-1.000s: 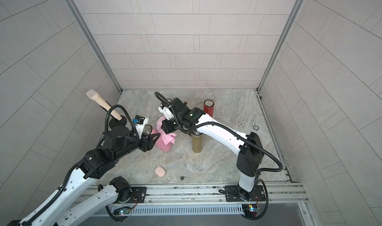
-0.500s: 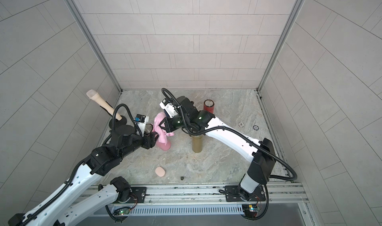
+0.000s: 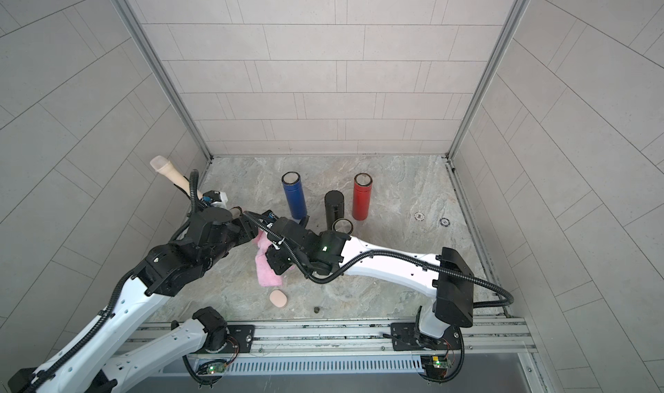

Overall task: Wipe the surface of the thermos
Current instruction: Wipe the dirt from the surface of the thermos.

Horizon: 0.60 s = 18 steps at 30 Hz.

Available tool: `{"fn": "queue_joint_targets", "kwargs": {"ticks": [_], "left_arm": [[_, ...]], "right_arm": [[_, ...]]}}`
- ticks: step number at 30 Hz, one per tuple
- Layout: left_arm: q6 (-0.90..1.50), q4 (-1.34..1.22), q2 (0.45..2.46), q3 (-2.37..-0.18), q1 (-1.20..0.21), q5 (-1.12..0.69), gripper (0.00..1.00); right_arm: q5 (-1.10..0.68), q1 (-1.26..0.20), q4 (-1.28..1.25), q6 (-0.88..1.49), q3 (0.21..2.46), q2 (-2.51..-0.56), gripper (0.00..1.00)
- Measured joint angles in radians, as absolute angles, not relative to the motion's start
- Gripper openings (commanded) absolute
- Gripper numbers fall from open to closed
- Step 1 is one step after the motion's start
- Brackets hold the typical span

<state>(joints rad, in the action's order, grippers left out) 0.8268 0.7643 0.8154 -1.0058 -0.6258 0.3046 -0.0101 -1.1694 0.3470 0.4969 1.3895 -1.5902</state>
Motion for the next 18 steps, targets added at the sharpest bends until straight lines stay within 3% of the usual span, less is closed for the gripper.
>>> {"fn": "queue_joint_targets", "kwargs": {"ticks": [9, 18], "left_arm": [[1.011, 0.764, 0.746, -0.987, -0.626, 0.316, 0.00], [1.066, 0.753, 0.758, -0.987, -0.624, 0.320, 0.00]], "right_arm": [[0.094, -1.165, 0.077, 0.531, 1.336, -1.527, 0.00], [0.114, -1.169, 0.021, 0.567, 1.333, -1.567, 0.00]]}}
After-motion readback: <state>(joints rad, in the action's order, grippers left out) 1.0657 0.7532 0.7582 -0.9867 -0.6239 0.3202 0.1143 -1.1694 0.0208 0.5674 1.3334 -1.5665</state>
